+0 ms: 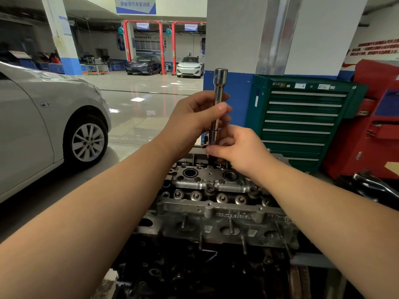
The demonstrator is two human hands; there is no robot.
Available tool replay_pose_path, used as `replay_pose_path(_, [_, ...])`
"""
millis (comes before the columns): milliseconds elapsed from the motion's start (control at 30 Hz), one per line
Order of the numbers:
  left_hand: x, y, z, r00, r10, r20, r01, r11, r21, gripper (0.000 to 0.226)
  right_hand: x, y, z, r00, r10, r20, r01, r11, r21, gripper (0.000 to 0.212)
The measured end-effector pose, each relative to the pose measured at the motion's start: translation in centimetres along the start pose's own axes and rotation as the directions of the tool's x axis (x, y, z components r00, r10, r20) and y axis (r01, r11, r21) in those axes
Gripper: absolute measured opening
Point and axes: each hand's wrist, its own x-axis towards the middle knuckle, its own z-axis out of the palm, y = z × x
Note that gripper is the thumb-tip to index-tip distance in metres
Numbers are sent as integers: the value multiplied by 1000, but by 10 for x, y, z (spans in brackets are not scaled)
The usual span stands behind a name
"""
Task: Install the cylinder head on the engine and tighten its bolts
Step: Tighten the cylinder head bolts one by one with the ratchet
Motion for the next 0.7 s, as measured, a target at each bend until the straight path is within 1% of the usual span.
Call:
replay_pose_path(100, [2, -1, -1, 993, 62, -98, -48, 989, 143, 34, 1, 2, 1, 1000, -4, -20, 4, 1000, -14, 28])
replay_pose_path(167, [3, -1, -2, 989, 47, -138, -28, 990, 135, 39, 1, 4, 1, 1000, -18, 17, 17, 999, 35, 23])
replay_pose_path(233, [3, 0, -2, 991, 22, -129, -10, 996, 91, 39, -1, 5, 2, 996, -44, 75, 32, 989, 145, 15])
replay_pose_path(267, [3, 0, -2, 994, 16, -111, -9, 998, 68, 38, 0, 5, 2, 994, -45, 95, 27, 983, 183, 17])
replay_pose_path(333, [2, -2, -2, 998, 22, -64, -19, 999, 39, 36, 0, 6, 1, 993, -40, 111, 18, 980, 198, 23])
replay_pose_path(367, [1, -1, -2, 999, 30, -43, -29, 999, 35, 35, 0, 6, 1, 993, -31, 111, 9, 981, 195, 22])
replay_pose_path(467, [0, 1, 1, 998, 57, -23, -55, 997, 59, 35, 2, 7, 2, 997, 6, 74, -18, 987, 162, 18])
replay_pose_path(600, [2, 1, -1, 986, 123, -116, -96, 972, 212, 26, 5, 3, 10, 1000, 7, -12, -6, 997, 80, 23])
replay_pose_path(700, [3, -1, -4, 983, 127, -131, -94, 967, 238, 22, 5, 5, 10, 1000, -7, -12, 9, 990, 138, 22])
